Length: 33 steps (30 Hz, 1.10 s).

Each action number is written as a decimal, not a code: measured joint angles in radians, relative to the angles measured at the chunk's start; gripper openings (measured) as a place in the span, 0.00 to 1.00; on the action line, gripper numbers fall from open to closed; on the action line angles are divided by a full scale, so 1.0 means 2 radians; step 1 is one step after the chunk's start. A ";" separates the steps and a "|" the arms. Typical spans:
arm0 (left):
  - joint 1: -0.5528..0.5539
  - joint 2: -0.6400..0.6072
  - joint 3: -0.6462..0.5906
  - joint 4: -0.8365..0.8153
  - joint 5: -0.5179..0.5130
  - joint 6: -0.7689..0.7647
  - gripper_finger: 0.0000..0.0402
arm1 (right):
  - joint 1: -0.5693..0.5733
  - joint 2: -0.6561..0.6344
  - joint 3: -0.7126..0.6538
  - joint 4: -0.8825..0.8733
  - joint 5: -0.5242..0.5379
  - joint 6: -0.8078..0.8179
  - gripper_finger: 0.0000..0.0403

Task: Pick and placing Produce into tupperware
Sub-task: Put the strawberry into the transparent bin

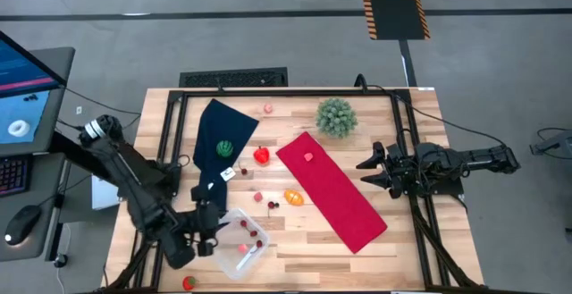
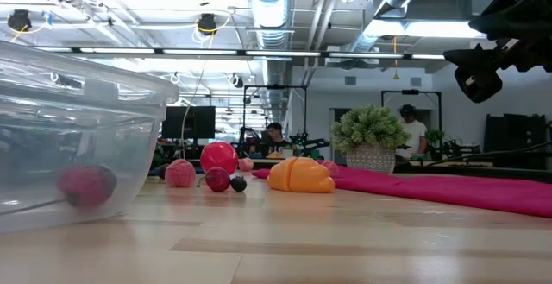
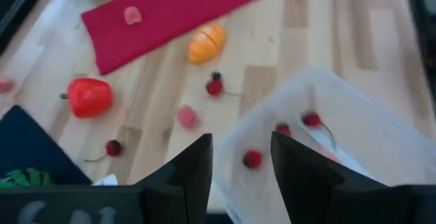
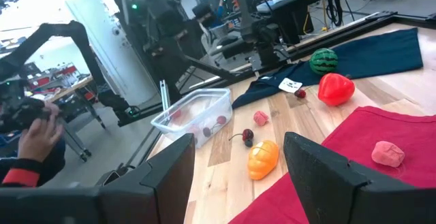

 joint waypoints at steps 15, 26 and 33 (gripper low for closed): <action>-0.168 -0.092 -0.055 -0.023 -0.020 0.150 0.35 | 0.000 0.000 0.000 0.000 0.000 0.000 0.62; -0.201 -0.218 -0.220 0.161 0.028 0.061 0.35 | 0.000 0.000 0.000 0.000 0.000 0.000 0.62; -0.198 -0.219 -0.238 0.149 0.009 -0.160 0.35 | 0.000 0.000 0.000 0.000 0.000 0.000 0.62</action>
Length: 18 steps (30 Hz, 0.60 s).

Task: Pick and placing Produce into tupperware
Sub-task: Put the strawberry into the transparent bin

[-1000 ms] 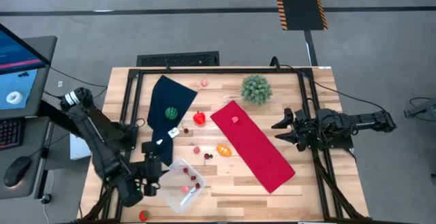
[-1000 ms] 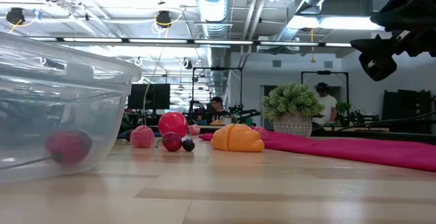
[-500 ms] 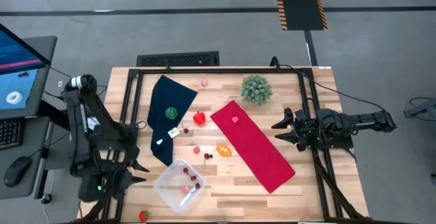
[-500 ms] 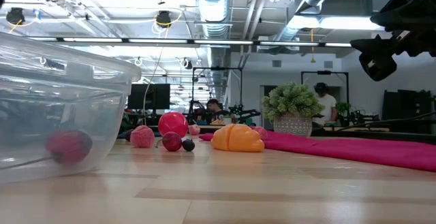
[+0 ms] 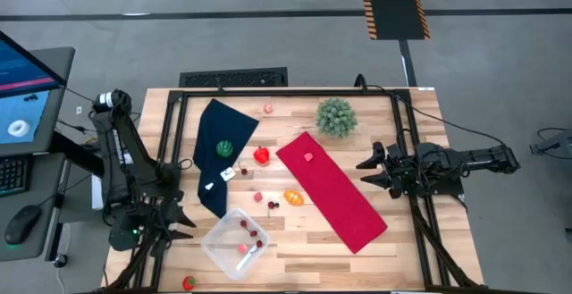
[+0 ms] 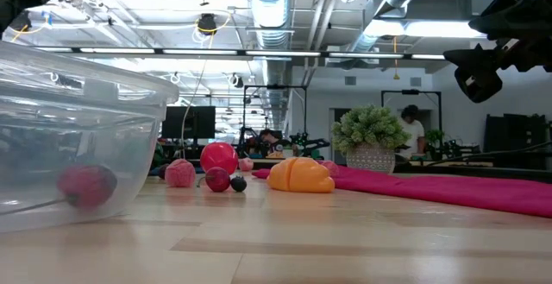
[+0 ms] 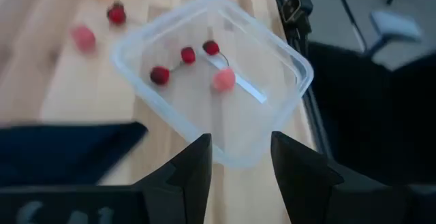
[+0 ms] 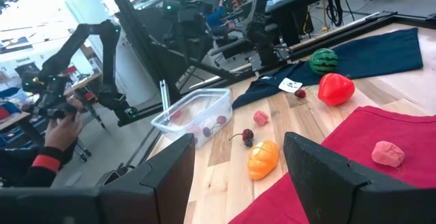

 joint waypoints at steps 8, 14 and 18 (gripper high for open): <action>-0.019 0.025 -0.001 0.017 0.058 -0.082 0.35 | 0.000 0.000 0.000 0.000 0.000 0.000 0.62; -0.036 0.062 -0.001 0.078 0.052 -0.134 0.35 | 0.000 0.000 0.000 0.000 0.000 0.000 0.62; -0.035 0.100 -0.001 0.128 0.054 -0.135 0.35 | 0.000 0.000 0.000 0.000 0.000 0.000 0.62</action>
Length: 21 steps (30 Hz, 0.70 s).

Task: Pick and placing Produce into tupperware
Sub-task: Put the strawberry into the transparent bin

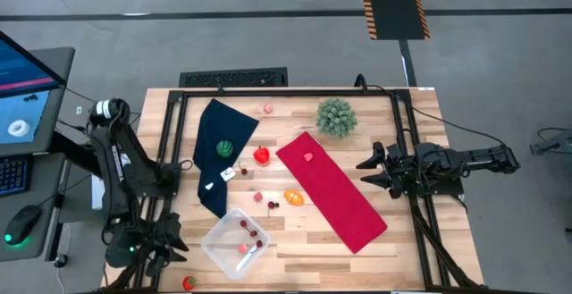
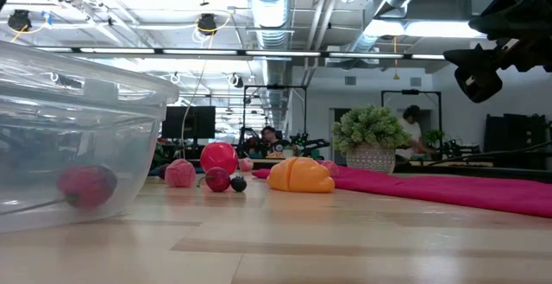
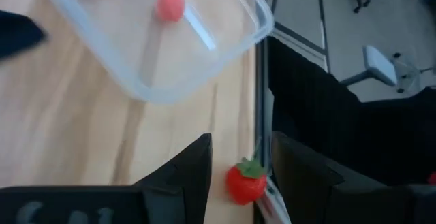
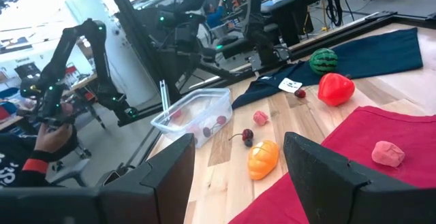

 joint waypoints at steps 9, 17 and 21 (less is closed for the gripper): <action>0.000 0.080 0.000 0.070 0.036 -0.039 0.35 | 0.000 0.000 0.000 0.000 0.000 0.000 0.62; 0.012 0.124 0.001 0.142 0.044 0.012 0.35 | 0.000 0.000 0.000 0.000 0.000 0.000 0.62; 0.023 0.143 0.001 0.162 0.062 0.044 0.35 | 0.000 0.000 0.000 0.000 0.000 0.000 0.62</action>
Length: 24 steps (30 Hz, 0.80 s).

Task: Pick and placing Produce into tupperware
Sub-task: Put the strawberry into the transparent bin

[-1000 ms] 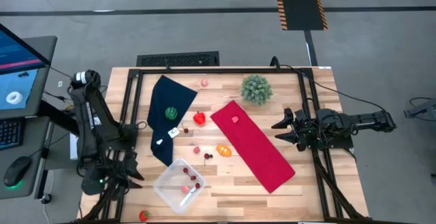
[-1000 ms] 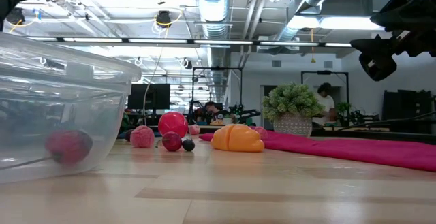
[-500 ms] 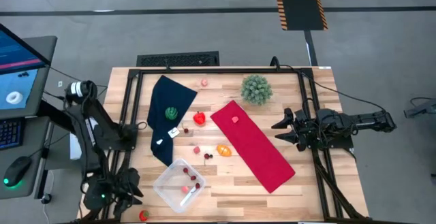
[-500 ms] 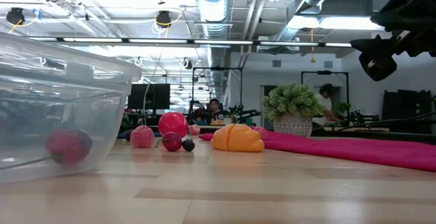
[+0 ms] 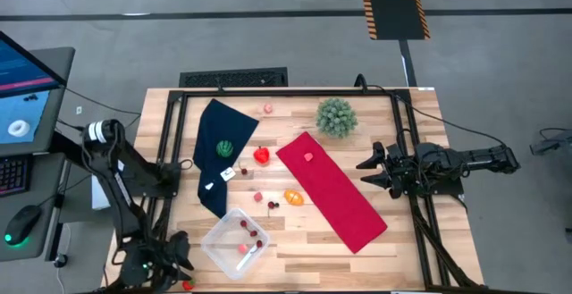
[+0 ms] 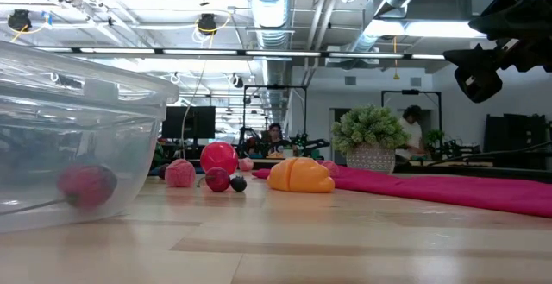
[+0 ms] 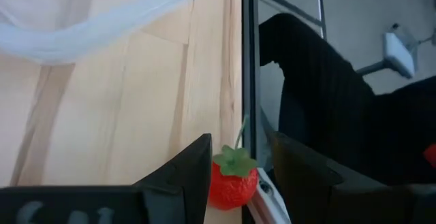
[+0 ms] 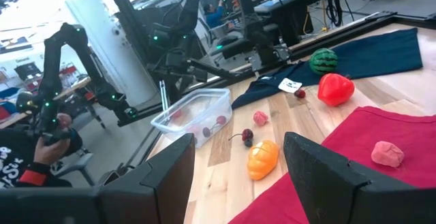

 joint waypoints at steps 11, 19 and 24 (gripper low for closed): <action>0.004 0.048 0.000 0.060 -0.005 0.036 0.35 | 0.000 0.000 0.000 0.000 0.000 0.000 0.62; 0.012 0.070 0.000 0.092 0.000 0.058 0.35 | 0.000 0.000 0.000 0.000 0.000 0.000 0.62; 0.012 0.073 0.000 0.101 0.000 0.063 0.35 | 0.000 0.000 0.000 0.000 0.000 0.000 0.62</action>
